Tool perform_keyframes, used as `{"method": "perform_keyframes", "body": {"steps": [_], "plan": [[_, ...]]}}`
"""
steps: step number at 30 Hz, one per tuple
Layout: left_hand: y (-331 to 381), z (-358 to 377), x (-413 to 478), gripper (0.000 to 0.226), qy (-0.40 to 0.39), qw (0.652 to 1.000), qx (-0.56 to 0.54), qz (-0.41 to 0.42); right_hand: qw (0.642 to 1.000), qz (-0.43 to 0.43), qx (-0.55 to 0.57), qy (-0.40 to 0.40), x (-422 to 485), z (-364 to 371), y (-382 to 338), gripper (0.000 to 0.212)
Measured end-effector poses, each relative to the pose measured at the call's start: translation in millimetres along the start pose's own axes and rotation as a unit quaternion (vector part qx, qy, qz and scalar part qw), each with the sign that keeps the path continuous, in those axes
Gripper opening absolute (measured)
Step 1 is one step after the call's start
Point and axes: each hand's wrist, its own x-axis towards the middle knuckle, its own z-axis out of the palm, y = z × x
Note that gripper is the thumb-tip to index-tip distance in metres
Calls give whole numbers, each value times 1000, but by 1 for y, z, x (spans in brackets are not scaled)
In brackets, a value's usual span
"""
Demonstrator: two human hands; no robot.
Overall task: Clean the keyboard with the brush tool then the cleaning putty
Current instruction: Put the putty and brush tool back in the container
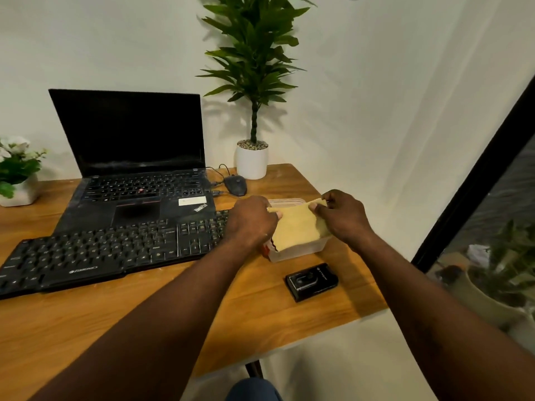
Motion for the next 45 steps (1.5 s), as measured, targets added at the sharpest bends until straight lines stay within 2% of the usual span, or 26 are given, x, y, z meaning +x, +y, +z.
{"method": "perform_keyframes", "body": {"steps": [4,7,10,13,19,23,26,28,32,37,38,40,42,43,45], "plan": [[-2,3,6,43,16,993,115,37,1000,-24,-17,4,6,11,8,28],[-1,3,9,45,-1,981,181,66,998,-32,-45,22,8,19,16,29],[2,5,8,39,-23,971,222,84,997,-27,-69,28,9,24,21,31],[5,7,7,36,-10,963,249,97,995,-37,-94,14,11,25,20,31],[8,3,11,50,-21,947,297,124,993,-27,-112,-11,16,23,21,43],[14,0,11,29,-3,936,313,162,987,-82,-132,27,11,19,18,32],[19,2,7,25,-58,919,359,152,978,-131,-161,5,4,19,10,18],[20,3,6,22,-108,909,381,126,969,-133,-207,-31,1,21,7,17],[22,4,5,25,-151,902,390,109,972,-115,-203,-40,-5,23,13,24],[18,-2,0,22,-152,907,373,123,972,-120,-198,-38,-23,14,11,26],[16,-4,-5,26,-131,916,356,128,970,-132,-200,-27,-30,11,11,25],[11,-5,-20,31,-39,938,304,161,971,-159,-180,-6,-47,4,12,25],[7,-3,-44,32,43,948,224,221,978,-171,-113,-27,-65,-5,17,24],[5,-1,-59,32,53,950,188,245,981,-172,-74,-58,-74,-9,20,26],[3,4,-83,35,20,949,154,275,976,-176,-41,-117,-90,-15,30,42]]}}
